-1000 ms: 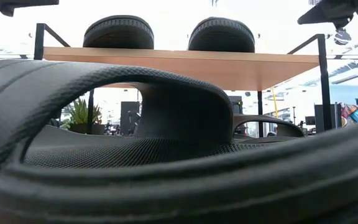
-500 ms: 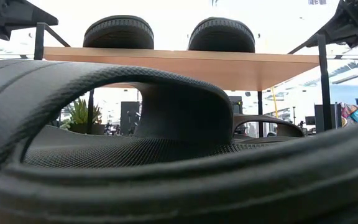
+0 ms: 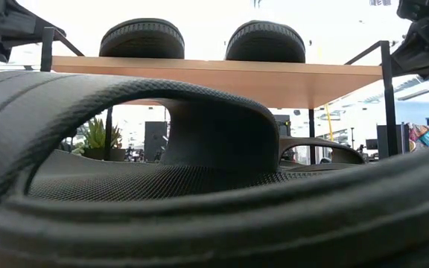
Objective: Pick and place slides into the shelf
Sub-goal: Adjust the shelf
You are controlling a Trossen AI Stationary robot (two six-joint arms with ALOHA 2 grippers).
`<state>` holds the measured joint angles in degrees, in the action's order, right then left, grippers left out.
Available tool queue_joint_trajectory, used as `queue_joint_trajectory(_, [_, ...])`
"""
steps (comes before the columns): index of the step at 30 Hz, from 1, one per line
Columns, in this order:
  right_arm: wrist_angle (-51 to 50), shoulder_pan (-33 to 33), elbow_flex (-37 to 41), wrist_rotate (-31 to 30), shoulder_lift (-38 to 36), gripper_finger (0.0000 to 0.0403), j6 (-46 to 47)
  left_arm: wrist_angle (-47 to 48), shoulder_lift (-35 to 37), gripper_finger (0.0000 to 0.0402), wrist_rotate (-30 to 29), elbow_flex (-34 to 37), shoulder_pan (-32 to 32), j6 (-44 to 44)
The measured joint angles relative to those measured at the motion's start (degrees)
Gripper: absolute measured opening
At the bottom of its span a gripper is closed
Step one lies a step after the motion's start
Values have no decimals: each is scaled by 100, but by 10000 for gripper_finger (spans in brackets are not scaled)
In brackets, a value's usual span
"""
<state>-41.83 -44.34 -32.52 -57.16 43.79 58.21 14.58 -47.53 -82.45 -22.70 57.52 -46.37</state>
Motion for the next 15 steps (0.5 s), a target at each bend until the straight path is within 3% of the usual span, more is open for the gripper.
queue_joint_trajectory(11, [768,4,154,39,0,0,-662,48,-9,0,551,0,-109,-392])
queue_joint_trajectory(15, [779,4,154,42,0,0,-690,70,-9,0,1061,0,-270,-404])
